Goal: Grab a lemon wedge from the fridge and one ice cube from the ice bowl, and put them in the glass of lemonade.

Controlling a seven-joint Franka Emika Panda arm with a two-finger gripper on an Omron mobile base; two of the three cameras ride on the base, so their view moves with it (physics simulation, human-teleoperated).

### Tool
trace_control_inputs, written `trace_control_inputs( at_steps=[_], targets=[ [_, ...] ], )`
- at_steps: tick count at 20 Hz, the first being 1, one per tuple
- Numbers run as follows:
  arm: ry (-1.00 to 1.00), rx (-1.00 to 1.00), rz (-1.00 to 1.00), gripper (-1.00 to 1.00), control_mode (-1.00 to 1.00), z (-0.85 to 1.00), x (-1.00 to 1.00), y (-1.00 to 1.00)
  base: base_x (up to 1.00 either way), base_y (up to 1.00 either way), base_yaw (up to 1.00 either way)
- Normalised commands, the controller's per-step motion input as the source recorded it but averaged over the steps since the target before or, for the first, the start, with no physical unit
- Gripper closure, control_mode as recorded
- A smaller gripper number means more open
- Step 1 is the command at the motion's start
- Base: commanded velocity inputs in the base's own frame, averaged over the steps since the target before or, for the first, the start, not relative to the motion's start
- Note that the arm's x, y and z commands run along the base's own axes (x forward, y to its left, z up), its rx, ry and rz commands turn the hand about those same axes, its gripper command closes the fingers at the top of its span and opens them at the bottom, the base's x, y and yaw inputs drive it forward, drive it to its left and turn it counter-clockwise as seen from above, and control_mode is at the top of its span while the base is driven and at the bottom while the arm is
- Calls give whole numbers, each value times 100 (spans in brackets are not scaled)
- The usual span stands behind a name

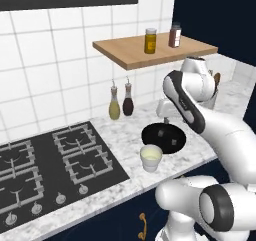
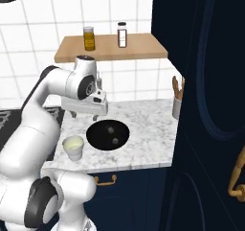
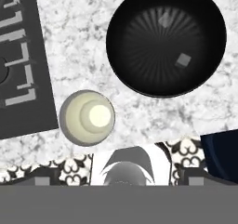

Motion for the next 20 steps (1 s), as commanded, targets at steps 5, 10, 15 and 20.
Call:
trace_control_inputs(
  at_steps=[5,10,15,20],
  targets=[
    [6,2,14,-100,-100,-72,82,-48,0,0,0],
    [10,0,-1,-100,-100,-57,73,-12,0,0,0],
    [17,-1,-5,-100,-100,-81,63,20,0,0,0],
    [5,-1,-1,-100,-100,-66,12,0,0,0,0]
  ],
)
